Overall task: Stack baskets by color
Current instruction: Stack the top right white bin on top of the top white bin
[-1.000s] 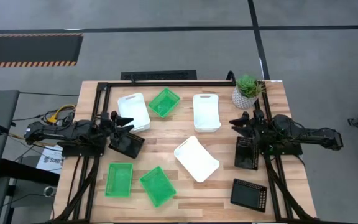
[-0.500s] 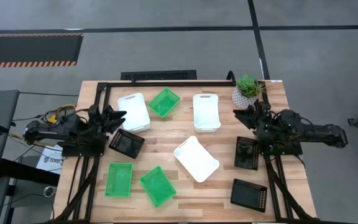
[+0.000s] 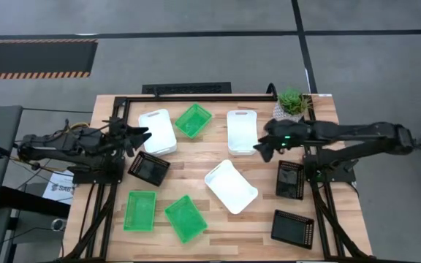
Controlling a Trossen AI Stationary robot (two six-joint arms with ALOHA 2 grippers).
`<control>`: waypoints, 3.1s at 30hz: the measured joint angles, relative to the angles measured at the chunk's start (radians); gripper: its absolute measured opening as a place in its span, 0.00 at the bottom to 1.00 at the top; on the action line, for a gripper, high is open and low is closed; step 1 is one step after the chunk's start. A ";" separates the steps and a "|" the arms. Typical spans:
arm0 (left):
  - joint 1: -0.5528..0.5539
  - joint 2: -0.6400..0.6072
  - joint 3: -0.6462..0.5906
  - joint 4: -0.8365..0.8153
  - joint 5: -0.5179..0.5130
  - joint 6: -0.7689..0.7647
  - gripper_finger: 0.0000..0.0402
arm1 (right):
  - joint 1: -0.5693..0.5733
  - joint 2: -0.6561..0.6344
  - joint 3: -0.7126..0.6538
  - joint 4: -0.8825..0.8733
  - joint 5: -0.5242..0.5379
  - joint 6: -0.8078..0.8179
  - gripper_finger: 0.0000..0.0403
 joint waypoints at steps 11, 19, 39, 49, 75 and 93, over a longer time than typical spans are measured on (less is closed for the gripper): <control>0.000 0.008 0.016 -0.158 -0.060 -0.127 0.56 | 0.054 0.396 0.277 -0.016 -0.016 -0.009 0.56; 0.003 0.008 0.016 -0.211 -0.125 -0.205 0.56 | -0.027 0.600 0.528 -0.252 0.132 0.102 0.56; 0.084 0.006 0.182 -0.212 -0.178 0.048 0.56 | -0.171 0.764 0.573 -0.193 0.104 0.116 0.56; 0.084 0.016 0.182 -0.254 -0.222 0.048 0.56 | -0.171 0.755 0.572 -0.168 0.106 0.131 0.56; 0.084 0.016 0.182 -0.254 -0.222 0.048 0.56 | -0.172 0.755 0.480 -0.031 0.133 0.159 0.44; 0.084 0.021 0.181 -0.267 -0.214 0.033 0.56 | -0.167 0.899 0.510 -0.023 0.028 0.128 0.34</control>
